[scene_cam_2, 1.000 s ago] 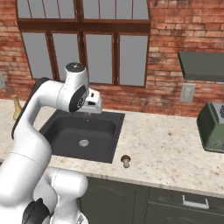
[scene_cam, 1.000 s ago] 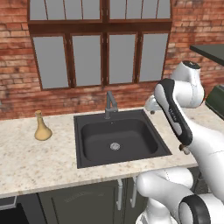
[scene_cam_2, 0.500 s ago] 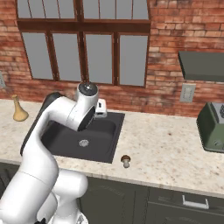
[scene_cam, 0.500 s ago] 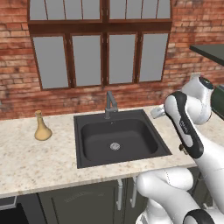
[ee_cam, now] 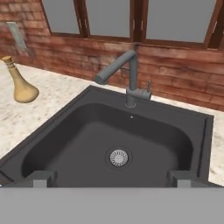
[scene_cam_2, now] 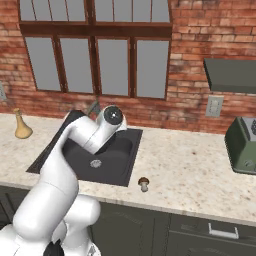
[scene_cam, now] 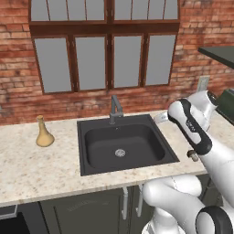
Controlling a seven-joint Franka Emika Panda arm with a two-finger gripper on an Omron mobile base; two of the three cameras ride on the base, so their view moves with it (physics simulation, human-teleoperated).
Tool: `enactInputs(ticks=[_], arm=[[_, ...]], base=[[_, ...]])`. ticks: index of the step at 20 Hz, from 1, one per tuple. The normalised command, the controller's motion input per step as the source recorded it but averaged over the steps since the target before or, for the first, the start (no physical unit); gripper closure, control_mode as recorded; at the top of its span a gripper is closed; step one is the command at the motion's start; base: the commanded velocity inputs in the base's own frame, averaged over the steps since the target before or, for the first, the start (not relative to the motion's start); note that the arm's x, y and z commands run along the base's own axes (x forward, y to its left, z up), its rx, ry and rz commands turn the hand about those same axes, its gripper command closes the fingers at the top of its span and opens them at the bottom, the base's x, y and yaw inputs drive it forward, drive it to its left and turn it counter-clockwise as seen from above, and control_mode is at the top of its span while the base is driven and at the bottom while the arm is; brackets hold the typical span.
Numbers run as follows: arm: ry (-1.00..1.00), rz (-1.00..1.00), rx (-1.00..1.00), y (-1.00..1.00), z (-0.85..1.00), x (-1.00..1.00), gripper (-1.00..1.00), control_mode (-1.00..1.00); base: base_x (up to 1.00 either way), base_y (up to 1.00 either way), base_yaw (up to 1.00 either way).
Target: Turn on the sink faucet. Then move the mushroom from the counter to the sink. Turn off the sink. Move the vegetable from the sink to the pot next to the stove. Finally move the pot to the rear right burner.
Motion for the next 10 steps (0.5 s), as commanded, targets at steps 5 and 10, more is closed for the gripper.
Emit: enactInputs(ticks=[5, 10], arm=[[-0.13, 0.12, 0.05, 0.00, -0.15, 0.62, -1.00, -1.00], [-0.09, 0.10, 0.04, 0.00, -0.21, 0.65, -1.00, -1.00]], base=[[0.00, 0.00, 0.00], [0.00, 0.00, 0.00]])
